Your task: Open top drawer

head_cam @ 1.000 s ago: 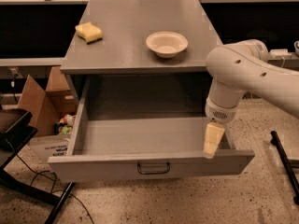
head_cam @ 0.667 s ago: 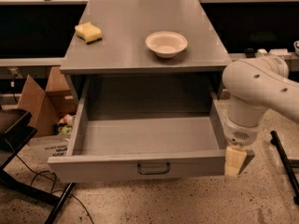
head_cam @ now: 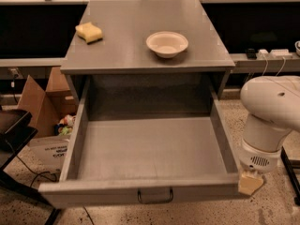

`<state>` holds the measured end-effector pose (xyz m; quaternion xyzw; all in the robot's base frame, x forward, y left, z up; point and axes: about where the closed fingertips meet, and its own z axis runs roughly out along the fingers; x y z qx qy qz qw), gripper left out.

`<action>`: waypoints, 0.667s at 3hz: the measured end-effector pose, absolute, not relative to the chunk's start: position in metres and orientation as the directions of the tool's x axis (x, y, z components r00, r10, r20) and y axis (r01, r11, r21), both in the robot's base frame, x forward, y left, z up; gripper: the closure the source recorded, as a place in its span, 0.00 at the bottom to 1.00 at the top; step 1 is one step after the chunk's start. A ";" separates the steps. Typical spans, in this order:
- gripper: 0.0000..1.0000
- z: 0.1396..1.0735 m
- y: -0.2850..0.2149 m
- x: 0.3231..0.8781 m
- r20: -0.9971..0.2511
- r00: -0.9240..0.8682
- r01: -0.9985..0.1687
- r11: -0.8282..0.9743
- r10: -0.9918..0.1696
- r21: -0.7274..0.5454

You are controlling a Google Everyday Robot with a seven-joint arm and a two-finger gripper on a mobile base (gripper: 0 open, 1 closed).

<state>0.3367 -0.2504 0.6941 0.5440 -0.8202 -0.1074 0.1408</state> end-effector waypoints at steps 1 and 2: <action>0.82 0.711 -0.262 0.317 0.124 -0.390 -0.850 0.409 -0.912 0.332; 0.51 0.717 -0.258 0.326 0.123 -0.378 -0.863 0.397 -0.918 0.311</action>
Offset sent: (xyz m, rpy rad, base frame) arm -0.0158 -0.0093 0.0138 -0.0063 0.0058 -0.0197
